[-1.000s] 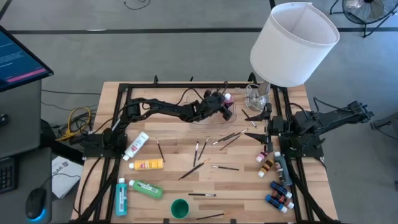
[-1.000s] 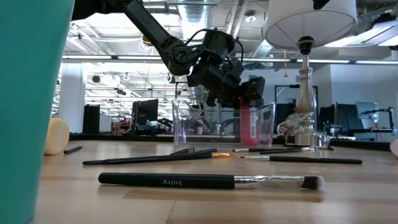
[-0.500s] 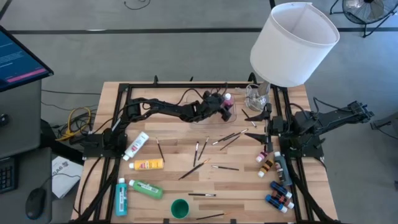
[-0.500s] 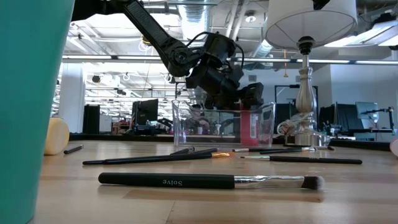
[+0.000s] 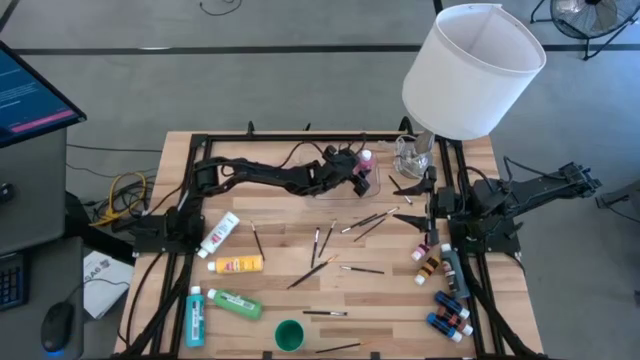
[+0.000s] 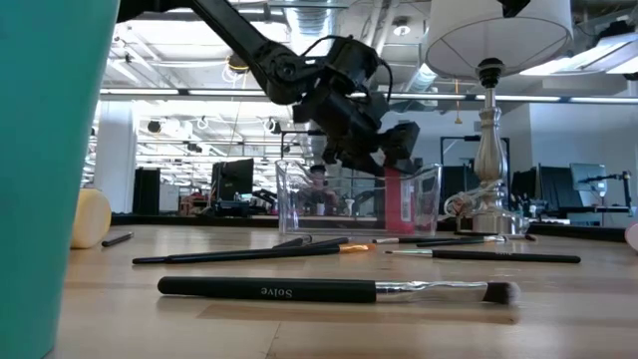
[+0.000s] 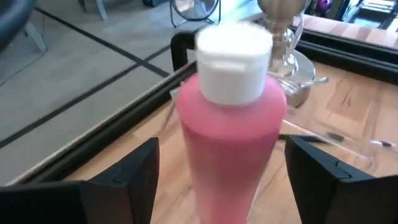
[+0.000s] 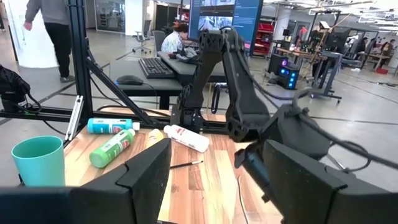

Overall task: Pick & Place Paint Supplies
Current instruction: Put the big yellow paint bottle into the transparent bin

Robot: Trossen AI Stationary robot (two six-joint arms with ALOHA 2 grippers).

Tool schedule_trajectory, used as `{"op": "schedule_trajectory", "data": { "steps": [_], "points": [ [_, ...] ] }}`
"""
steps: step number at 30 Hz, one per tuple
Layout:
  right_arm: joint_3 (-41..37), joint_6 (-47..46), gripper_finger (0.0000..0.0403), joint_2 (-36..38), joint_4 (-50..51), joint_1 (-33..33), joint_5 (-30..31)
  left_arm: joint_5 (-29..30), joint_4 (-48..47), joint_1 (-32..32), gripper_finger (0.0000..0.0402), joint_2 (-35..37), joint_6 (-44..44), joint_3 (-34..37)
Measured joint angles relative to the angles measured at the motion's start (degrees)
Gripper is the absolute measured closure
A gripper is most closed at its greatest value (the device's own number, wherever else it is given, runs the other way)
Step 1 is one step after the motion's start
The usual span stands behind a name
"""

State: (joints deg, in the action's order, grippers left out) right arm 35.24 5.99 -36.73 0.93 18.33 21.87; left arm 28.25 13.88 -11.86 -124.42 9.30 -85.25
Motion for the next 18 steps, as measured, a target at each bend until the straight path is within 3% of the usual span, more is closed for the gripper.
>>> {"op": "schedule_trajectory", "data": {
  "steps": [14,18],
  "points": [
    [0.0,0.0,0.0154,0.0,0.0,0.0,0.0,-0.3,-14.4,2.3,0.016,6.2,2.6,0.0],
    [0.0,-0.1,0.0154,0.0,0.1,0.0,0.0,-3.9,-16.8,3.3,0.0161,8.8,1.9,1.9]
  ]
}}
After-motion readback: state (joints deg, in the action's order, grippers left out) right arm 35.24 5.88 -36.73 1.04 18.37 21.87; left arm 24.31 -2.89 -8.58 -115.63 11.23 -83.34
